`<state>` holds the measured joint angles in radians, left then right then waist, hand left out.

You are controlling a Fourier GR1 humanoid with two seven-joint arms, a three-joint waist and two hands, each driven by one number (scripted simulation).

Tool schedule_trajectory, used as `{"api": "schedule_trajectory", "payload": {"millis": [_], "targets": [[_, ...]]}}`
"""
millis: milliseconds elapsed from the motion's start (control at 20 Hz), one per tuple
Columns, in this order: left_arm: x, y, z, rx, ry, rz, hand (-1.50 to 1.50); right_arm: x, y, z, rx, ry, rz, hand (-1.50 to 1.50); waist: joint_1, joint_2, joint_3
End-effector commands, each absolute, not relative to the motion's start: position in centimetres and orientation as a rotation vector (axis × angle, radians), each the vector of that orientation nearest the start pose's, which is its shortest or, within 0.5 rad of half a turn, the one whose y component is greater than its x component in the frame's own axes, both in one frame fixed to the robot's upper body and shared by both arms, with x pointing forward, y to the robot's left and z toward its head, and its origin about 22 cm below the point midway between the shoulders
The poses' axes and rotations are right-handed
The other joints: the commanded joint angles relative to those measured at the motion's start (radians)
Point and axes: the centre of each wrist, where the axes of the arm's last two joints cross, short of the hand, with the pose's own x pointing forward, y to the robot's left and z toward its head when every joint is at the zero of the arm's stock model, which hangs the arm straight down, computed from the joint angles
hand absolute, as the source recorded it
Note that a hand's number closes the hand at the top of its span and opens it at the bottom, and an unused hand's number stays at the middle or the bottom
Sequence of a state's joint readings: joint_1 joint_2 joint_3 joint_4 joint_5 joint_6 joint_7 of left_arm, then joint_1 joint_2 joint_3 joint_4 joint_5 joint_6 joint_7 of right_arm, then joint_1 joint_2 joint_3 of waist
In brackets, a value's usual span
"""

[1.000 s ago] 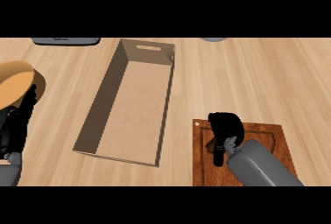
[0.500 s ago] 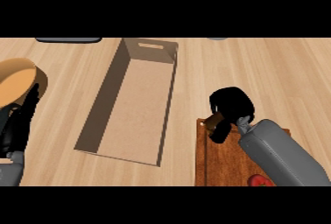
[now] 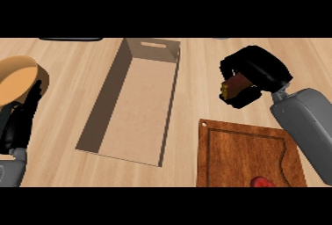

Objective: Pick the sweet potato from the cutting board and place it in the cardboard box

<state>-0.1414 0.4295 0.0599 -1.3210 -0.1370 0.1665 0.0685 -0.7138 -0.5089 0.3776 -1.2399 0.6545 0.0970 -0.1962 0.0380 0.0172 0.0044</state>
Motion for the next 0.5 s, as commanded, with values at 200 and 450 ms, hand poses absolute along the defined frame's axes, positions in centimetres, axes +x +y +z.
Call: {"api": "schedule_trajectory", "payload": {"millis": [200, 450], "targets": [[26.1, 35.1, 2.0, 0.629, -1.395, -0.249, 0.00, 41.5, -22.1, 17.1, -0.456, -2.152, 1.415, 1.50, 0.002, -0.010, -0.004], [27.0, 35.3, 1.4, 0.634, -1.385, -0.214, 0.00, 41.6, -13.7, 17.6, -0.238, -2.155, 1.426, 1.50, -0.019, -0.015, -0.005]]}}
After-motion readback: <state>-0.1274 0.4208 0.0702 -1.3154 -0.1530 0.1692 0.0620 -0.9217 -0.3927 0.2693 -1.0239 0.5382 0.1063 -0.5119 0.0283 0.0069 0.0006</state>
